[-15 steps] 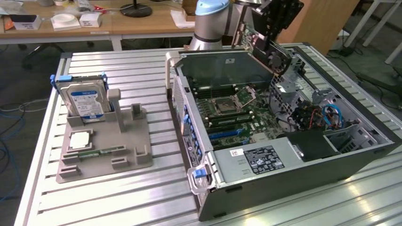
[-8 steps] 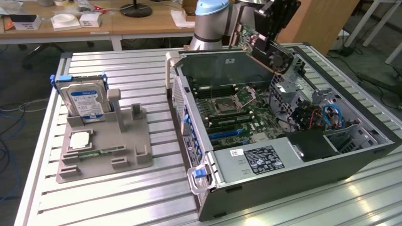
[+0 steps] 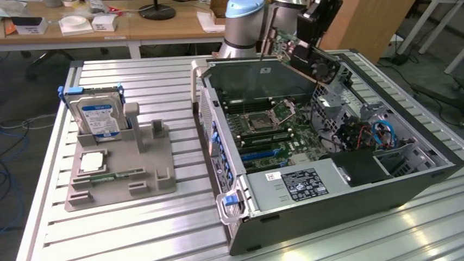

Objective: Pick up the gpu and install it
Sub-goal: 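Insert the gpu into the slot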

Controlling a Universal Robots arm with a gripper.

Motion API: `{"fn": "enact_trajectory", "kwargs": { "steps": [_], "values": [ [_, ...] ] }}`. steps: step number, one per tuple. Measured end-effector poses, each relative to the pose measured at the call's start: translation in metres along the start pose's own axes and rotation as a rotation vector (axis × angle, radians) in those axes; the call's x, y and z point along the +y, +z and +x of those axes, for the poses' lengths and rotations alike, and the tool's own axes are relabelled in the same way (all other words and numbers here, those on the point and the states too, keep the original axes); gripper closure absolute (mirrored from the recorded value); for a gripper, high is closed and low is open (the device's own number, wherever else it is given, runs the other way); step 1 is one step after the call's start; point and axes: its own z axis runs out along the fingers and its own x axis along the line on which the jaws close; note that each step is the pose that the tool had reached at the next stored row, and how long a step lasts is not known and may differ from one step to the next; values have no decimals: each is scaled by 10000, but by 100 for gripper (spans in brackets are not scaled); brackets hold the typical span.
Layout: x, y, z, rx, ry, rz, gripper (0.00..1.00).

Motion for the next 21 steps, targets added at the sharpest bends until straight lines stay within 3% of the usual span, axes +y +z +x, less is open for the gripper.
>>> {"fn": "enact_trajectory", "kwargs": {
  "steps": [21],
  "values": [
    [0, 12, 0, 127, -3816, -57, 74]
  ]
}}
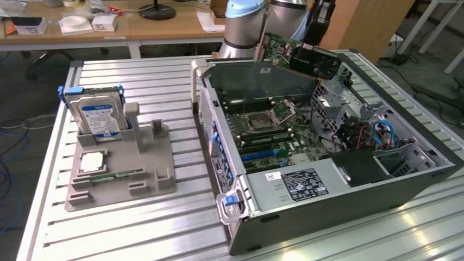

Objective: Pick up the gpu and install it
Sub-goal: 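Insert the gpu into the slot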

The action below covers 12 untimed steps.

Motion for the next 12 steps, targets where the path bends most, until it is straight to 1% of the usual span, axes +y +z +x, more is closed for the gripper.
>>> {"fn": "enact_trajectory", "kwargs": {
  "steps": [12],
  "values": [
    [0, 9, 1, 72, -2142, -32, 74]
  ]
}}
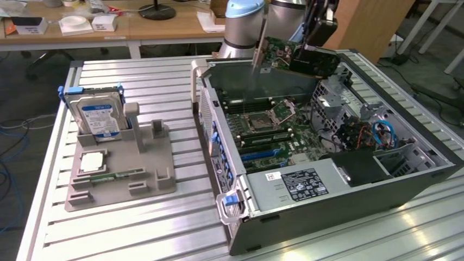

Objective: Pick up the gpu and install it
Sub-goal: 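Insert the gpu into the slot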

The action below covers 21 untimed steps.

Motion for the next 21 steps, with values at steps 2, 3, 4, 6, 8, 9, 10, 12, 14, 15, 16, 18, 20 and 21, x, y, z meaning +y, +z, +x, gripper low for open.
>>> {"fn": "enact_trajectory", "kwargs": {
  "steps": [2, 3, 4, 6, 8, 9, 10, 12, 14, 15, 16, 18, 20, 21],
  "values": [
    [0, 2, 0, 11, -346, -6, 74],
    [0, 2, 0, 17, -532, -9, 74],
    [0, 3, 0, 23, -704, -11, 74],
    [0, 4, 0, 34, -1030, -17, 74],
    [-1, 4, 2, 44, -1273, -17, 74],
    [-2, 6, 4, 41, -1370, -5, 74],
    [-3, 8, 5, 33, -1459, 30, 74],
    [-3, 12, 6, -8, -1596, 180, 74],
    [-2, 16, 7, -53, -1693, 337, 74],
    [-3, 21, 8, -58, -1776, 354, 74],
    [-3, 27, 10, -58, -1885, 354, 74],
    [-4, 39, 14, -53, -2114, 350, 74],
    [-8, 53, 23, -50, -2288, 346, 74],
    [-9, 61, 28, -50, -2371, 344, 74]
  ]
}}
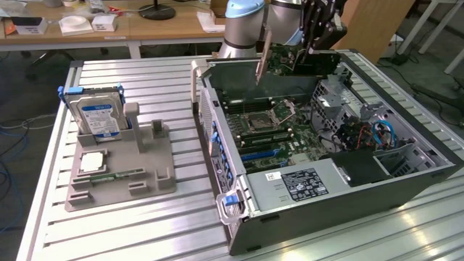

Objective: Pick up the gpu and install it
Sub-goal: 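Insert the gpu into the slot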

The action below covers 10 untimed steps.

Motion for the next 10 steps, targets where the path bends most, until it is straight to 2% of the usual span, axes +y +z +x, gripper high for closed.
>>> {"fn": "enact_trajectory", "kwargs": {
  "steps": [10],
  "values": [
    [70, 107, 66, 3, -193, -25, 74]
  ]
}}
